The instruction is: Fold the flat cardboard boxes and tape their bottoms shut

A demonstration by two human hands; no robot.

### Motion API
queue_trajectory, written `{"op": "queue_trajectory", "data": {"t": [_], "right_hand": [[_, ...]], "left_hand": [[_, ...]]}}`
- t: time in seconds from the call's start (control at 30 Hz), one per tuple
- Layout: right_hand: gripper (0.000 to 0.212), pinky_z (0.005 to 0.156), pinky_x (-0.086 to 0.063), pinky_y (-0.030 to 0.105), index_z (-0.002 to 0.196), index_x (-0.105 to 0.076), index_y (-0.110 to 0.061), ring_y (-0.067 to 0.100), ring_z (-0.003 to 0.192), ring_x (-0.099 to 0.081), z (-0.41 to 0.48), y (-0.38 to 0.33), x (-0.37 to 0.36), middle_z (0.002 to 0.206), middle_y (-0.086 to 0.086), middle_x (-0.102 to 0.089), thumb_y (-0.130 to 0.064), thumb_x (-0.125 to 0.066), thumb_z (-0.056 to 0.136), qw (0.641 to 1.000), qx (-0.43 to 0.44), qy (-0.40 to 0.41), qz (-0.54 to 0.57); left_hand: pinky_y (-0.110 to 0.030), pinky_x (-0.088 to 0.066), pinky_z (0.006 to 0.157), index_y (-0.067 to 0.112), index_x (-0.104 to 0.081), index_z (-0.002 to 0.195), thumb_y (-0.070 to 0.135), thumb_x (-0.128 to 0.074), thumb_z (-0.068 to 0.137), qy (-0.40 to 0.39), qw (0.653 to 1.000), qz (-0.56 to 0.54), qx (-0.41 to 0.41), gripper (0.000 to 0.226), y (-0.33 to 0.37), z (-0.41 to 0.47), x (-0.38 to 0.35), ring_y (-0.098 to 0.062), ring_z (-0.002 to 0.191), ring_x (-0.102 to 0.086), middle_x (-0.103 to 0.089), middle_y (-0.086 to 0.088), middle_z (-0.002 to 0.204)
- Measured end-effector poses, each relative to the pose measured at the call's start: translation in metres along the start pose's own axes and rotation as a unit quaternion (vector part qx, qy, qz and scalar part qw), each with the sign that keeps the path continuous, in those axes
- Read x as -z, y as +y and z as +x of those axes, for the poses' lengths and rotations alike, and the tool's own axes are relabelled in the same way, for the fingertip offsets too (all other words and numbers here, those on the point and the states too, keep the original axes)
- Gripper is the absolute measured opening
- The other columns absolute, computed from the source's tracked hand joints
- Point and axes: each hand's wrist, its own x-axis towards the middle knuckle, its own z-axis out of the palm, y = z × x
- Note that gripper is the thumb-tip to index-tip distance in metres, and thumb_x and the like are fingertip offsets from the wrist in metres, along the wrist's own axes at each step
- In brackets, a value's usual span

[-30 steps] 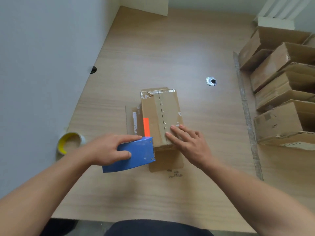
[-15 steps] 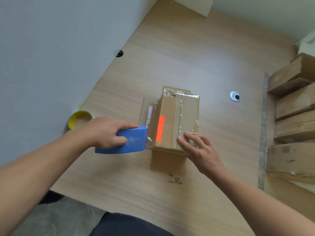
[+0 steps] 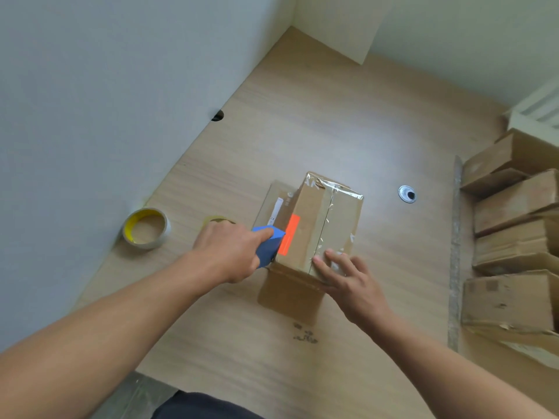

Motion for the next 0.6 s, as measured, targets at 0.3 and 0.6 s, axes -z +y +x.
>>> {"op": "queue_trajectory", "data": {"t": [0.3,0.6], "right_hand": [[0.075,0.08,-0.054,0.036,0.14,-0.054,-0.02,0.028,0.089,-0.045,-0.015,-0.008,0.014,0.136,0.006,-0.048,-0.007,-0.081,0.072,0.998,-0.018,-0.055,-0.015],[0.076,0.064,-0.053,0.039,0.133,-0.057,-0.021,0.029,0.082,-0.051,-0.015,-0.054,0.016,0.124,0.003,-0.057,-0.011,-0.084,0.063,0.994,-0.103,-0.045,-0.005]], "left_hand": [[-0.033,-0.039,0.069,0.049,-0.015,0.15,0.036,-0.041,0.097,0.028,0.994,-0.093,0.041,0.06,-0.011,0.005,-0.032,-0.03,0.099,-0.06,-0.063,-0.006,0.109],[-0.039,-0.046,0.077,0.043,-0.001,0.154,0.039,-0.041,0.101,0.074,0.964,-0.2,0.161,0.067,-0.06,0.02,-0.081,-0.034,0.095,-0.06,-0.058,-0.011,0.104]]}}
